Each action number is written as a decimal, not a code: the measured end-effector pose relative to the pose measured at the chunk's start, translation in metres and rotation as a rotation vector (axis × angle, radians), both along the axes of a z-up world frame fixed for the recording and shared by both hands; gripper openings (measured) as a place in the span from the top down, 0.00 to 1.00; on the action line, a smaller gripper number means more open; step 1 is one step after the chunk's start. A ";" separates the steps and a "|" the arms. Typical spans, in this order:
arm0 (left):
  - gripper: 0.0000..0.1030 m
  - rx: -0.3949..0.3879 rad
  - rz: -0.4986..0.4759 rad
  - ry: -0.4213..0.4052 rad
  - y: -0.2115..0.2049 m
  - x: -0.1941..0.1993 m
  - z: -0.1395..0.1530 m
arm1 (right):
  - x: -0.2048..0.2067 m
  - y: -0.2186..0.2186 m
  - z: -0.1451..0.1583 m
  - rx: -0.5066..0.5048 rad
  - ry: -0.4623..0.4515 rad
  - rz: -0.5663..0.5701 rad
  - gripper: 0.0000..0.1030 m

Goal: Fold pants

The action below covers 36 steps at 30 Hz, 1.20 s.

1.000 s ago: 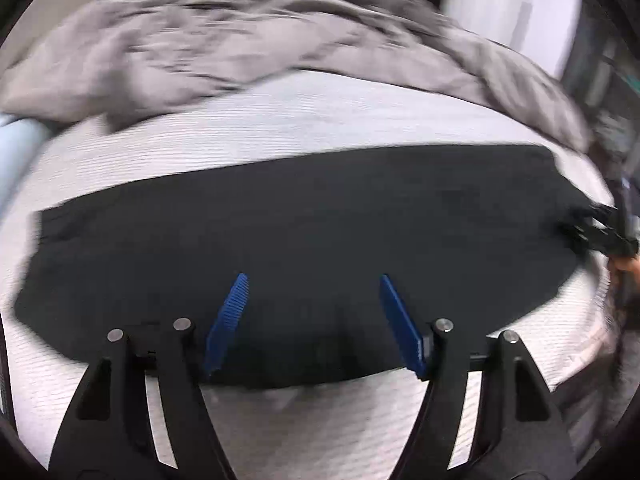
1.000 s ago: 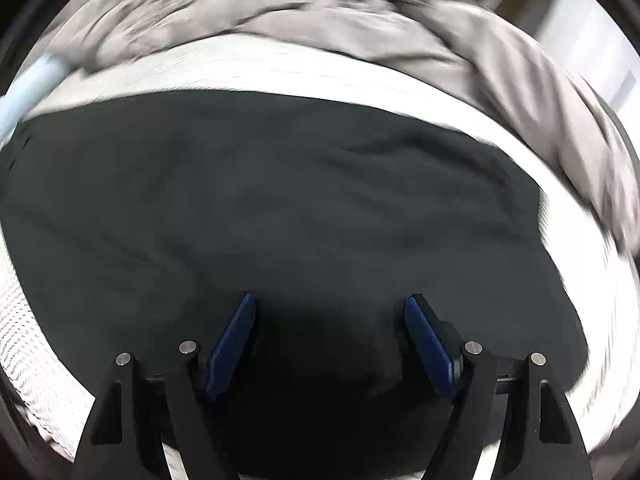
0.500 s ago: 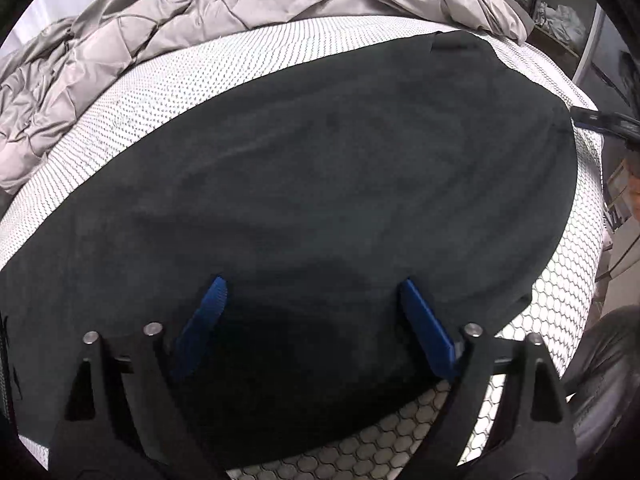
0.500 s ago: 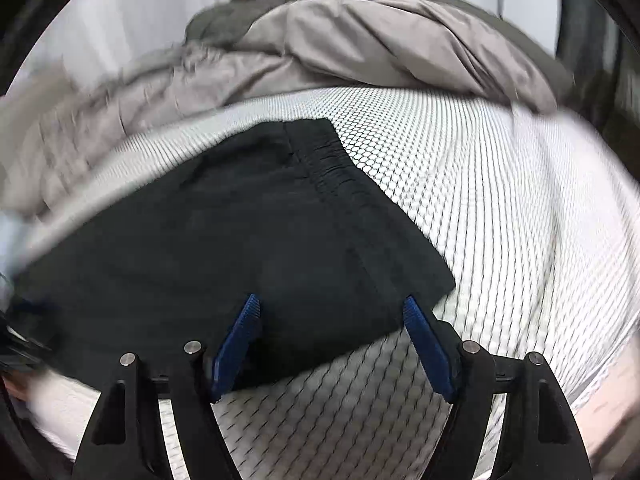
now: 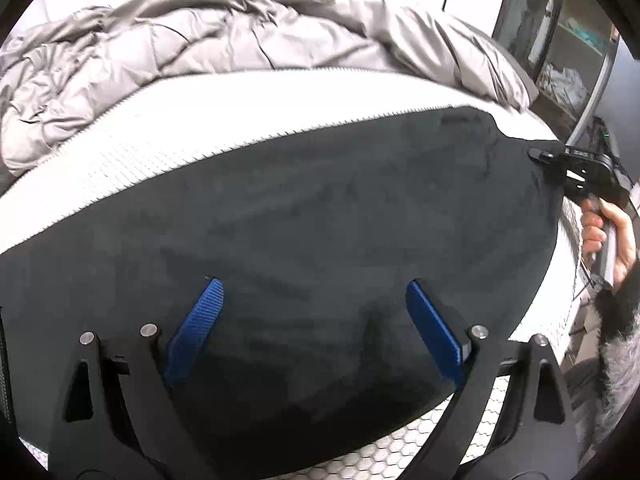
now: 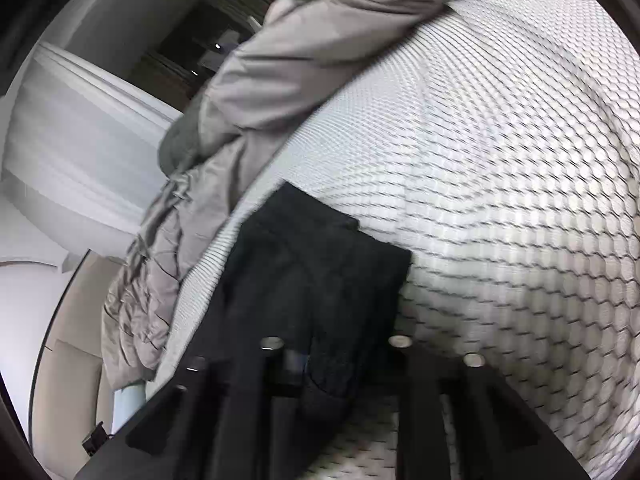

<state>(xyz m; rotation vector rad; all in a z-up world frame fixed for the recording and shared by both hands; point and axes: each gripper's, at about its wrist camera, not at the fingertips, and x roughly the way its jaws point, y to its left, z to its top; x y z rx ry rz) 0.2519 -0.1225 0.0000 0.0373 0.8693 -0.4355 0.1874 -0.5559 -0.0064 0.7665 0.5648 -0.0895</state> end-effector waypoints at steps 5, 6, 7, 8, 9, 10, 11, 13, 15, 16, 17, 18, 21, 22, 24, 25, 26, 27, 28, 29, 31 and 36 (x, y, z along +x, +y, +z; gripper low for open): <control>0.11 -0.005 0.117 0.023 0.038 0.012 -0.006 | 0.011 0.105 0.060 -0.173 -0.154 0.298 0.86; 0.11 -0.010 0.150 0.035 0.048 0.014 -0.009 | 0.012 0.135 0.064 -0.188 -0.176 0.377 0.86; 0.11 -0.020 0.178 0.045 0.057 0.017 -0.010 | 0.015 0.167 0.066 -0.203 -0.187 0.474 0.84; 0.11 -0.038 0.211 0.057 0.070 0.019 -0.012 | 0.021 0.202 0.063 -0.220 -0.171 0.592 0.75; 0.12 -0.048 0.236 0.066 0.079 0.019 -0.014 | 0.026 0.230 0.055 -0.230 -0.134 0.697 0.62; 0.12 -0.054 0.260 0.072 0.087 0.020 -0.015 | 0.032 0.259 0.043 -0.247 -0.067 0.822 0.27; 0.13 -0.064 0.287 0.078 0.096 0.021 -0.016 | 0.035 0.289 0.028 -0.306 0.011 0.914 0.18; 0.13 -0.094 0.314 0.079 0.110 0.020 -0.016 | 0.037 0.320 0.012 -0.431 0.090 0.991 0.20; 0.14 -0.132 0.317 0.076 0.120 0.017 -0.014 | 0.030 0.322 0.013 -0.434 0.076 1.014 0.21; 0.15 -0.148 0.310 0.075 0.120 0.017 -0.012 | 0.032 0.315 0.020 -0.416 0.049 0.999 0.21; 0.20 -0.165 0.297 0.075 0.120 0.016 -0.010 | 0.036 0.301 0.029 -0.404 0.010 0.953 0.20; 0.25 -0.181 0.277 0.082 0.117 0.017 -0.010 | 0.035 0.286 0.036 -0.405 -0.018 0.891 0.20; 0.39 -0.252 0.199 0.124 0.099 0.021 -0.011 | 0.035 0.237 0.040 -0.413 -0.002 0.711 0.20; 0.42 -0.276 0.172 0.144 0.093 0.022 -0.013 | 0.042 0.223 0.035 -0.467 0.052 0.621 0.22; 0.43 -0.322 0.117 0.180 0.073 0.023 -0.017 | 0.053 0.215 0.020 -0.584 0.158 0.543 0.31; 0.43 -0.329 0.093 0.197 0.063 0.025 -0.019 | 0.060 0.216 0.008 -0.621 0.216 0.534 0.38; 0.43 -0.325 0.082 0.205 0.055 0.026 -0.021 | 0.063 0.222 -0.001 -0.666 0.246 0.545 0.39; 0.43 -0.318 0.068 0.211 0.045 0.027 -0.022 | 0.065 0.231 -0.008 -0.722 0.252 0.563 0.39; 0.43 -0.316 0.058 0.214 0.037 0.027 -0.023 | 0.063 0.242 -0.011 -0.800 0.242 0.583 0.39; 0.43 -0.312 0.052 0.220 0.030 0.029 -0.025 | 0.062 0.245 -0.010 -0.826 0.227 0.596 0.39; 0.43 -0.328 0.045 0.229 0.020 0.031 -0.027 | 0.057 0.236 0.001 -0.783 0.196 0.607 0.39; 0.53 -0.434 0.062 0.291 0.015 0.047 -0.042 | 0.041 0.212 0.004 -0.658 0.159 0.595 0.39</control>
